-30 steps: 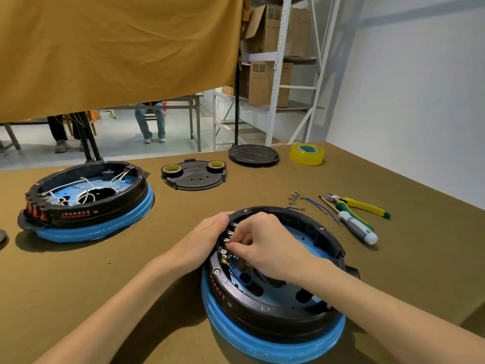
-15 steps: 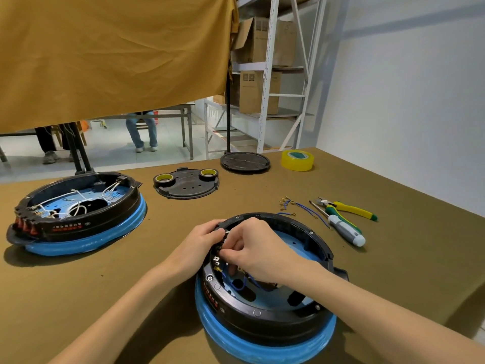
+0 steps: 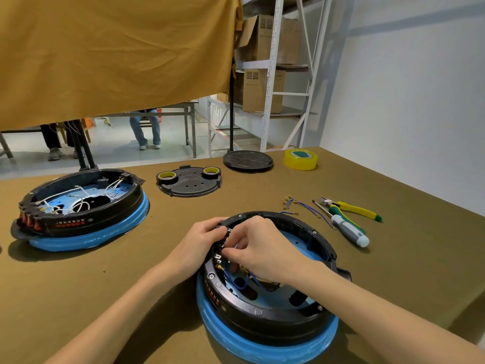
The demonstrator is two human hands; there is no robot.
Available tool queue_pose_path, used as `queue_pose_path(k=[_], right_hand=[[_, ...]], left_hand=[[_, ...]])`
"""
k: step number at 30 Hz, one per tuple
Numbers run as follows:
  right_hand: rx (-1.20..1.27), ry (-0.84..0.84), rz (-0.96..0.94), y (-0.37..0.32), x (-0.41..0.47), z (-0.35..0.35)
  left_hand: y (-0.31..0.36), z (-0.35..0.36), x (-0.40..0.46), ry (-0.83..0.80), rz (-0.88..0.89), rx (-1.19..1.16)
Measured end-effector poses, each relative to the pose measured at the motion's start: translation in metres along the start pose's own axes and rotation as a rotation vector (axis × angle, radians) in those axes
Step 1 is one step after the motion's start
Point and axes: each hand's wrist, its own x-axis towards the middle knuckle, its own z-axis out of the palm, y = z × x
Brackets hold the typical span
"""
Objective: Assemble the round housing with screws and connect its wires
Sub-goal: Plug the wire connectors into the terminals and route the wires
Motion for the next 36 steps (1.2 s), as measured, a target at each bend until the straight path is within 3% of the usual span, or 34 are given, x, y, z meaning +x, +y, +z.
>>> queue_pose_path(k=[11,14,18,23,26,31,36], right_hand=[[-0.004,-0.023,-0.003,-0.004,-0.001,-0.001],[-0.070,-0.008,-0.018,-0.006,0.000,-0.016],[0.030,-0.018,0.031,0.001,0.009,-0.049],[0.286,0.267,0.156,0.044,0.042,-0.091],[-0.069,0.432,0.306,0.093,0.061,-0.102],[-0.578,0.253,0.442,0.154,0.062,-0.100],[-0.674,0.201,0.439,0.166,0.066,-0.094]], left_hand=[[0.003,0.002,0.001,-0.015,-0.034,0.096],[0.006,0.004,-0.001,-0.051,-0.025,0.079],[0.005,0.005,0.004,-0.056,-0.026,0.044],[0.004,0.003,0.008,-0.068,-0.034,0.019],[0.002,0.004,0.008,-0.076,-0.030,0.004],[0.002,0.005,0.008,-0.062,-0.016,-0.029],[0.000,0.007,0.008,-0.043,-0.025,-0.042]])
